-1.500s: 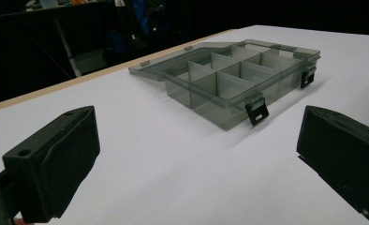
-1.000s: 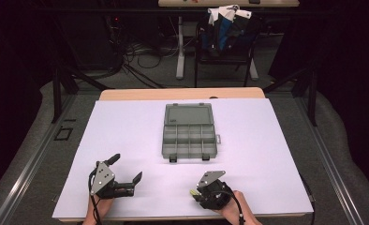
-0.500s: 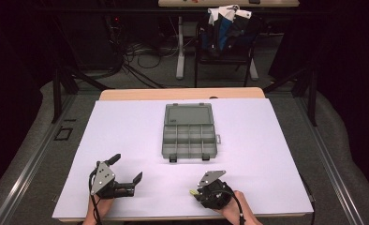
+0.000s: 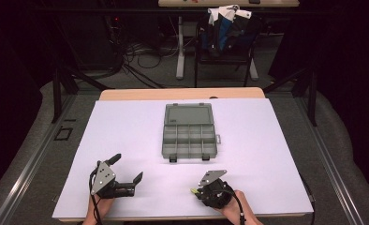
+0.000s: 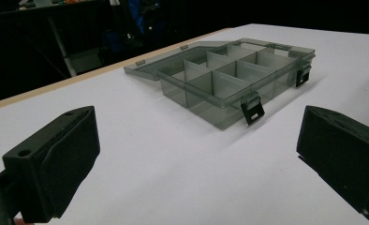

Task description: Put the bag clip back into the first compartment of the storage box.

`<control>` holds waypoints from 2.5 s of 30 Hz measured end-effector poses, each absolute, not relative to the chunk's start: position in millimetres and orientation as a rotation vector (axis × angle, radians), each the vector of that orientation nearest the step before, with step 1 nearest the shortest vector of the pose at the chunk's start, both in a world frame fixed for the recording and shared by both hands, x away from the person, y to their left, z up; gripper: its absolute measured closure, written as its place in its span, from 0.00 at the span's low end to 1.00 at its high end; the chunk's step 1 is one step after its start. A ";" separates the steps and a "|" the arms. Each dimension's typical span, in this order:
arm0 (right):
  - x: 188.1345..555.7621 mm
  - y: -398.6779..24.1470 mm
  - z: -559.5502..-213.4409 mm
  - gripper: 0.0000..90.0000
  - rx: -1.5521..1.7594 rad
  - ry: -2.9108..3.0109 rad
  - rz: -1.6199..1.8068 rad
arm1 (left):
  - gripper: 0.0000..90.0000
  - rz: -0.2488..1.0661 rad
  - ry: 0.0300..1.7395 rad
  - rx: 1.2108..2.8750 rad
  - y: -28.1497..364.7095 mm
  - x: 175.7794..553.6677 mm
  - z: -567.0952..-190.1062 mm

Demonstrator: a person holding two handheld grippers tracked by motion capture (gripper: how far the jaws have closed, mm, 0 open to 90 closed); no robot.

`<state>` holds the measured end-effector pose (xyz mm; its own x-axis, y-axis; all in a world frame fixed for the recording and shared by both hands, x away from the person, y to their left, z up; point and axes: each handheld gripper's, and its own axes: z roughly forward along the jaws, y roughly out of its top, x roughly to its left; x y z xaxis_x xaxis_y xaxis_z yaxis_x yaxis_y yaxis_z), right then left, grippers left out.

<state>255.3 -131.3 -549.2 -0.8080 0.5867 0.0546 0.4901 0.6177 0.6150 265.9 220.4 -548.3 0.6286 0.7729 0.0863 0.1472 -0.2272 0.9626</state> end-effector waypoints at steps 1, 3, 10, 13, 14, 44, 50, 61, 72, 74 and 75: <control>255.9 -132.1 -549.7 0.89 0.887 2.687 0.957 | 0.00 0.695 0.755 1.731 220.5 265.8 -548.2; 255.8 -132.7 -549.9 0.89 0.888 2.684 0.964 | 0.00 0.693 0.758 1.727 220.9 265.7 -548.3; 255.1 -133.6 -549.9 0.90 0.897 2.683 0.973 | 0.00 0.690 0.751 1.733 220.3 267.6 -548.6; 254.4 -134.0 -550.0 0.90 0.888 2.681 0.972 | 0.00 0.690 0.752 1.730 220.5 267.3 -548.4; 254.5 -134.2 -550.0 0.90 0.883 2.682 0.971 | 0.00 0.690 0.753 1.729 220.5 267.2 -548.4; 258.4 -145.3 -531.1 0.90 0.875 2.562 1.040 | 0.00 0.695 0.749 1.727 220.8 267.2 -547.9; 261.0 -146.7 -524.5 0.90 0.868 2.545 1.051 | 0.00 0.696 0.751 1.723 220.9 266.9 -547.7; 270.4 -146.2 -515.7 0.90 0.847 2.517 1.062 | 0.00 0.696 0.753 1.722 220.9 267.0 -547.7; 281.6 -144.5 -508.8 0.90 0.834 2.486 1.085 | 0.00 0.695 0.757 1.717 221.3 266.8 -547.8; 283.5 -144.0 -507.7 0.90 0.838 2.486 1.091 | 0.00 0.696 0.757 1.716 221.4 266.7 -547.7; 284.9 -143.6 -507.4 0.90 0.836 2.479 1.097 | 0.00 0.695 0.756 1.716 221.3 266.7 -547.7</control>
